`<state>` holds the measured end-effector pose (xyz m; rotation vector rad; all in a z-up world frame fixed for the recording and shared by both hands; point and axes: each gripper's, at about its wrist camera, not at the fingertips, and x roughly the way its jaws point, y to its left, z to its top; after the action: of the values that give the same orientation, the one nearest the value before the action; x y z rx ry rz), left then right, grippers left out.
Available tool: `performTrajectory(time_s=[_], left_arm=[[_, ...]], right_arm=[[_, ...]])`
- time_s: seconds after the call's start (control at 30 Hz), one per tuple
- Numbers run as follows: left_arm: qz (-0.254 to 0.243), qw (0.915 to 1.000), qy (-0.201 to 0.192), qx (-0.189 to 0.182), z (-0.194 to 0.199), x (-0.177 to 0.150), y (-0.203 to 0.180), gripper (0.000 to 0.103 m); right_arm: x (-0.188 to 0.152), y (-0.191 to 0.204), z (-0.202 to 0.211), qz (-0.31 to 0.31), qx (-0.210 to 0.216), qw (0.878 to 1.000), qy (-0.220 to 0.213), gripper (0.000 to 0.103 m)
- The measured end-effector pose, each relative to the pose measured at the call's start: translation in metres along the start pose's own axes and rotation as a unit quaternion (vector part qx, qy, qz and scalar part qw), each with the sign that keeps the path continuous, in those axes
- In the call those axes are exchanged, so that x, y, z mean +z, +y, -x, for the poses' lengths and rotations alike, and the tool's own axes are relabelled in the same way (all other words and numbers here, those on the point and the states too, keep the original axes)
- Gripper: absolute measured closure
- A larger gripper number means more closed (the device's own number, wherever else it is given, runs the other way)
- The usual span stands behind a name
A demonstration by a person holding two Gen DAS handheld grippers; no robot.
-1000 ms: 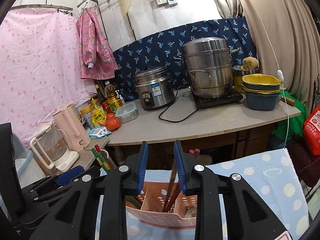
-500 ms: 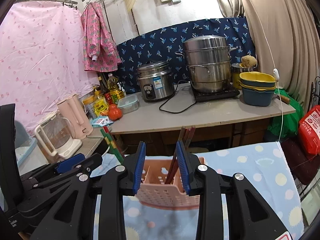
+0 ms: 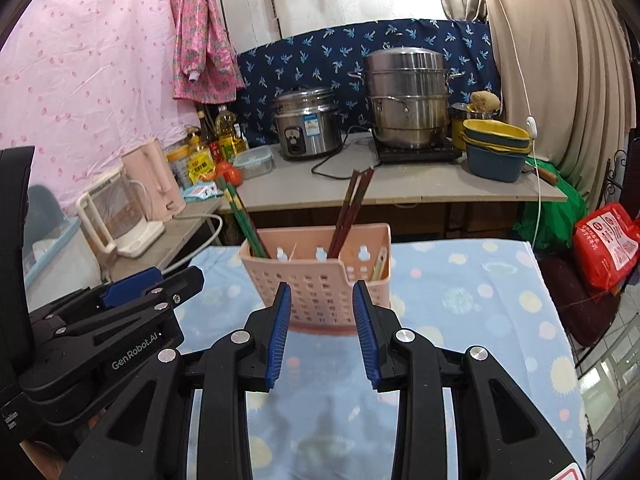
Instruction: Organize utensils
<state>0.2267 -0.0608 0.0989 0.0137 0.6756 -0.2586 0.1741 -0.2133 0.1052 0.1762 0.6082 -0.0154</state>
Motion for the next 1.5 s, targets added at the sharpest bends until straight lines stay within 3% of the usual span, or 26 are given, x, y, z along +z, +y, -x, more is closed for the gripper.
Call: performTrajectory(time_s=[0.13, 0.23, 0.37, 0.63, 0.87, 0.97, 1.03, 1.5], left_arm=[[-0.001, 0.9999, 0.011, 0.000, 0.006, -0.018, -0.003, 0.059], [-0.002, 0.9999, 0.014, 0.004, 0.010, -0.030, -0.006, 0.047], [-0.007, 0.9997, 0.020, 0.009, 0.014, -0.043, -0.008, 0.046], [0.009, 0.9991, 0.034, 0.022, 0.017, -0.063, -0.001, 0.032], [0.012, 0.9988, 0.030, 0.037, 0.022, -0.075, 0.000, 0.012], [0.011, 0.9987, 0.026, 0.043, 0.024, -0.078, 0.001, 0.009], [0.010, 0.9984, 0.028, 0.049, 0.024, -0.079, 0.001, 0.008], [0.010, 0.9969, 0.046, 0.064, 0.022, -0.089, 0.005, 0.007]], right_arm=[[-0.019, 0.004, 0.011, 0.011, -0.006, 1.000, 0.015, 0.072], [-0.032, 0.006, 0.015, 0.019, -0.004, 0.999, 0.028, 0.071], [-0.045, 0.003, 0.021, 0.012, -0.001, 0.999, 0.039, 0.065], [-0.062, -0.004, 0.032, 0.006, -0.020, 0.999, 0.039, 0.034], [-0.072, -0.013, 0.037, -0.003, -0.029, 0.998, 0.047, 0.019], [-0.075, -0.015, 0.038, -0.002, -0.036, 0.998, 0.046, 0.016], [-0.077, -0.015, 0.040, 0.000, -0.043, 0.998, 0.043, 0.006], [-0.083, -0.013, 0.040, 0.010, -0.056, 0.997, 0.047, 0.006]])
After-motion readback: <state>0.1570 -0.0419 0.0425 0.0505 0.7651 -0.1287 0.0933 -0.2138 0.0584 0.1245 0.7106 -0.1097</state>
